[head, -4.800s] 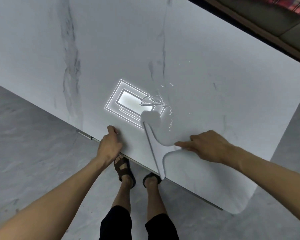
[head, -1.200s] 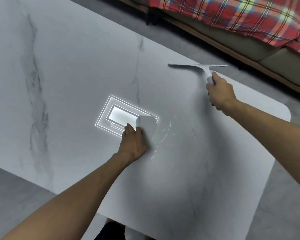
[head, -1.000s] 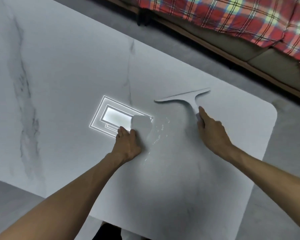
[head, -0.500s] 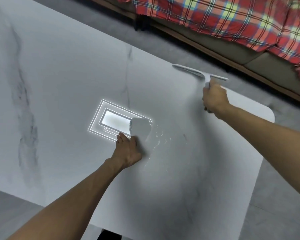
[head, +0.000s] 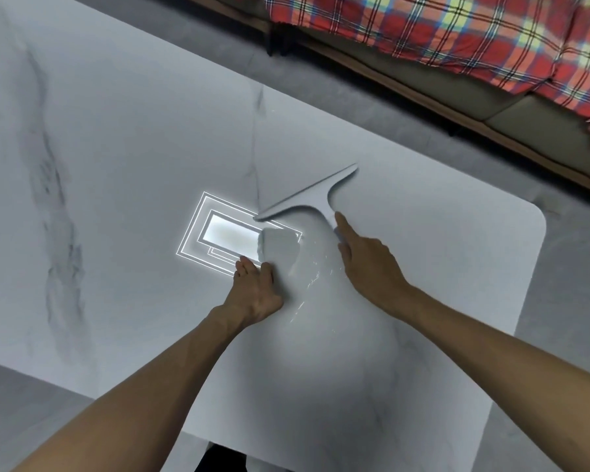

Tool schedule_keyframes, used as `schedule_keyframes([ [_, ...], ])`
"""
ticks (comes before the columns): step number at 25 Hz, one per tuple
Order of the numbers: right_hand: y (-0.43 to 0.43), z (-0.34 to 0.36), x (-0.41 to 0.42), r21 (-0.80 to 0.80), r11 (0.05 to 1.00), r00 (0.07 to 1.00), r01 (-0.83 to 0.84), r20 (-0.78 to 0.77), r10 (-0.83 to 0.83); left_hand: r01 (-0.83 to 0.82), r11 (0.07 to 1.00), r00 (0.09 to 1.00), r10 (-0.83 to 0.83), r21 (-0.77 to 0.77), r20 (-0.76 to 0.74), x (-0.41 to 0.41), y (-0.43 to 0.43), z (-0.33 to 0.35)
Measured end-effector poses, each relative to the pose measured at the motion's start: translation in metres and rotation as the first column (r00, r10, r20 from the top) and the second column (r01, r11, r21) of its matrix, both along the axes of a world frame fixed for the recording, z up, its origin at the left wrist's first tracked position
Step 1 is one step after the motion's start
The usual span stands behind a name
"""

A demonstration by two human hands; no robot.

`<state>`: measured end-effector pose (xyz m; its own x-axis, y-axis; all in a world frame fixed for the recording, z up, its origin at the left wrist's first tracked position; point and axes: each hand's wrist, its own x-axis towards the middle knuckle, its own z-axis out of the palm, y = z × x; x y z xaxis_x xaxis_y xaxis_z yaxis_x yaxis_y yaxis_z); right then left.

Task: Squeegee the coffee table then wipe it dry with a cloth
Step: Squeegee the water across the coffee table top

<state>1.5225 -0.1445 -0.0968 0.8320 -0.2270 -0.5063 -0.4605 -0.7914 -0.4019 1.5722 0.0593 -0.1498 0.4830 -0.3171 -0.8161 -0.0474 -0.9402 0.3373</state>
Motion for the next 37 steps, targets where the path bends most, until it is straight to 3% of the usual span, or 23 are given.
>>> schedule_keyframes([
  [3, -0.024, 0.006, -0.049, -0.051, 0.994, 0.992, -0.096, -0.082, 0.092, 0.019, 1.000, 1.000, -0.019, 0.005, 0.014, -0.001, 0.003, 0.001],
  [8, -0.076, 0.032, -0.128, -0.113, 0.984, 0.964, -0.138, -0.243, 0.107, 0.045, 0.999, 0.997, -0.046, 0.020, 0.065, -0.005, 0.005, -0.002],
  [11, -0.100, 0.048, -0.123, -0.101, 0.995, 0.988, 0.002, -0.150, -0.018, 0.051, 0.998, 0.988, -0.047, -0.021, 0.145, -0.014, 0.001, -0.002],
  [14, -0.126, 0.035, -0.066, -0.097, 0.964, 0.969, 0.247, -0.006, -0.249, 0.098, 0.990, 0.980, -0.080, -0.096, 0.180, -0.031, -0.012, -0.002],
  [16, -0.139, 0.020, -0.023, -0.029, 0.909, 0.909, 0.417, -0.010, -0.417, 0.105, 0.991, 0.985, -0.093, -0.078, 0.145, -0.038, -0.019, -0.003],
  [18, -0.135, 0.010, -0.004, -0.018, 0.876, 0.875, 0.482, -0.045, -0.483, 0.112, 0.992, 0.988, -0.106, -0.049, 0.113, -0.037, -0.023, -0.006],
  [22, -0.096, 0.014, -0.062, -0.069, 0.936, 0.933, 0.344, -0.086, -0.349, 0.099, 0.995, 0.991, -0.096, -0.018, 0.092, -0.036, -0.027, -0.013],
  [26, -0.063, 0.044, -0.144, -0.012, 0.946, 0.893, 0.324, -0.326, -0.310, 0.065, 0.998, 0.997, -0.066, 0.028, 0.042, -0.036, -0.032, -0.012],
  [28, -0.066, 0.053, -0.148, 0.006, 0.952, 0.885, 0.306, -0.370, -0.282, 0.059, 0.997, 0.998, -0.061, 0.039, 0.027, -0.035, -0.034, -0.013],
  [31, -0.101, 0.043, -0.103, -0.070, 0.950, 0.935, 0.305, -0.165, -0.312, 0.059, 0.996, 0.998, -0.059, 0.060, 0.014, -0.034, -0.038, -0.014],
  [33, -0.130, 0.031, -0.054, -0.108, 0.918, 0.921, 0.381, -0.047, -0.387, 0.055, 0.996, 0.998, -0.056, 0.066, 0.006, -0.035, -0.039, -0.014],
  [37, -0.141, 0.014, -0.010, -0.059, 0.838, 0.837, 0.543, -0.042, -0.545, 0.088, 0.994, 0.996, -0.090, 0.065, 0.020, -0.036, -0.040, -0.016],
])
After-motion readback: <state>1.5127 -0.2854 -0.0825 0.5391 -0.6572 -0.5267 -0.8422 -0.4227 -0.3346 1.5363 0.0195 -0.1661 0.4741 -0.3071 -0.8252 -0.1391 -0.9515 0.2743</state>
